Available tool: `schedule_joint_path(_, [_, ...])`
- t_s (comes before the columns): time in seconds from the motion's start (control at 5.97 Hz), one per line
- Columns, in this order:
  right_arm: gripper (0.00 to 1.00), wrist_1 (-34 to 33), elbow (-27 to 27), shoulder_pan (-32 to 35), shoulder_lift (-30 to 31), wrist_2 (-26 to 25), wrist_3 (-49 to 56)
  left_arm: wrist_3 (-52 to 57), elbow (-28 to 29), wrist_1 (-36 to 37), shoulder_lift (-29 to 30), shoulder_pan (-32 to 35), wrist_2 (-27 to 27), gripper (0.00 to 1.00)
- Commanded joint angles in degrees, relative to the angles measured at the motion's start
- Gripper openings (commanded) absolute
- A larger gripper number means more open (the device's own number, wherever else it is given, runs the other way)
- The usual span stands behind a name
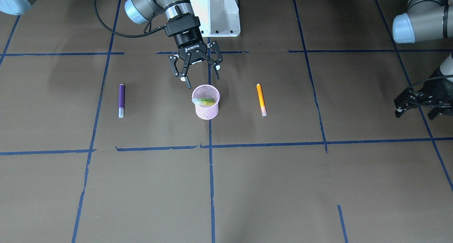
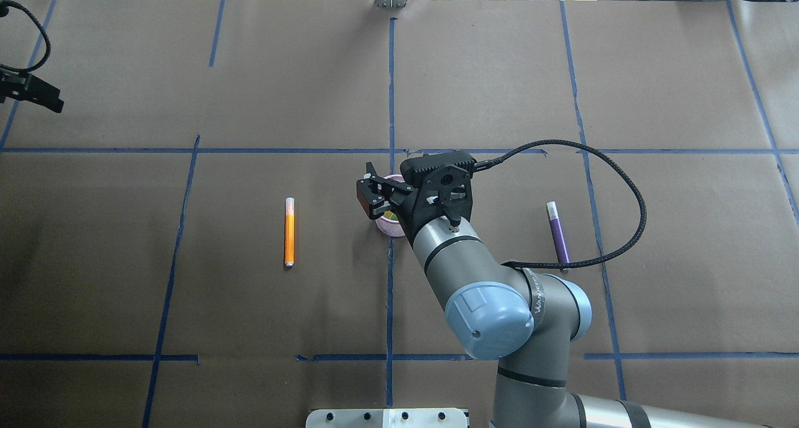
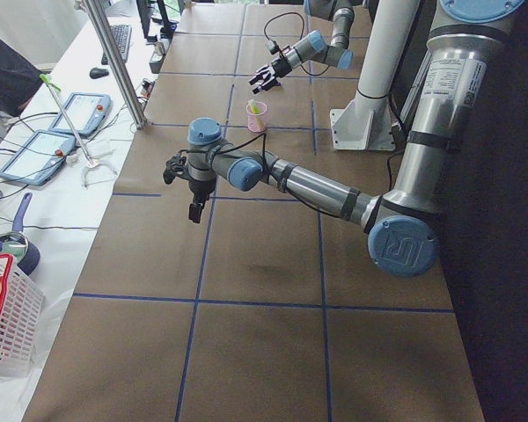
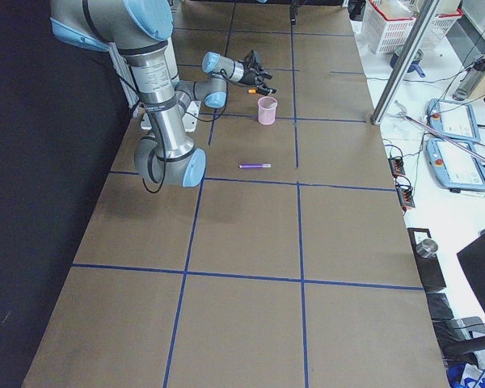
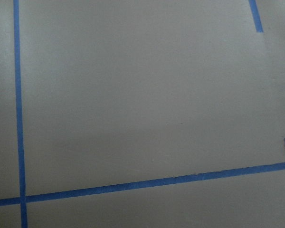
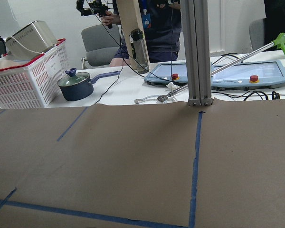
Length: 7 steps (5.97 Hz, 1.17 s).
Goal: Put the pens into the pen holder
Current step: 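Lower the yellow marker into the pink cup and open the right gripper, then grasp the orange marker with the left gripper while the right gripper withdraws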
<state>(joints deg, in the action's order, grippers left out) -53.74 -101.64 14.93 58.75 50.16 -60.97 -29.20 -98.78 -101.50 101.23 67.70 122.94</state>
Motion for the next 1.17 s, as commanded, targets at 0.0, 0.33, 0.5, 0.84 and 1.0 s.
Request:
schedule_joint_path(0.0, [1.00, -0.2, -1.6, 2.7, 2.1, 6.1, -0.5, -9.0, -1.9, 0.3, 4.1, -6.7, 3.5, 1.00])
schedule_joint_path(0.33, [1.00, -1.4, -4.6, 11.1, 9.5, 21.0, -0.6, -18.3, -1.9, 1.0, 10.5, -15.0, 3.8, 1.00])
schedule_joint_path(0.5, [1.00, -8.6, -8.0, 17.8, 10.9, 32.8, -0.6, -23.9, -1.7, 4.1, 14.4, -20.6, 4.0, 0.97])
schedule_joint_path(0.84, [1.00, -22.1, -11.5, 31.3, 11.0, 56.1, 0.0, -24.6, 0.1, 15.0, 20.5, -26.6, 3.6, 0.97])
schedule_joint_path(1.0, [1.00, -27.7, -11.2, 38.3, 11.9, 67.9, 2.9, -25.1, 2.3, 15.1, 20.8, -28.5, 3.6, 0.97])
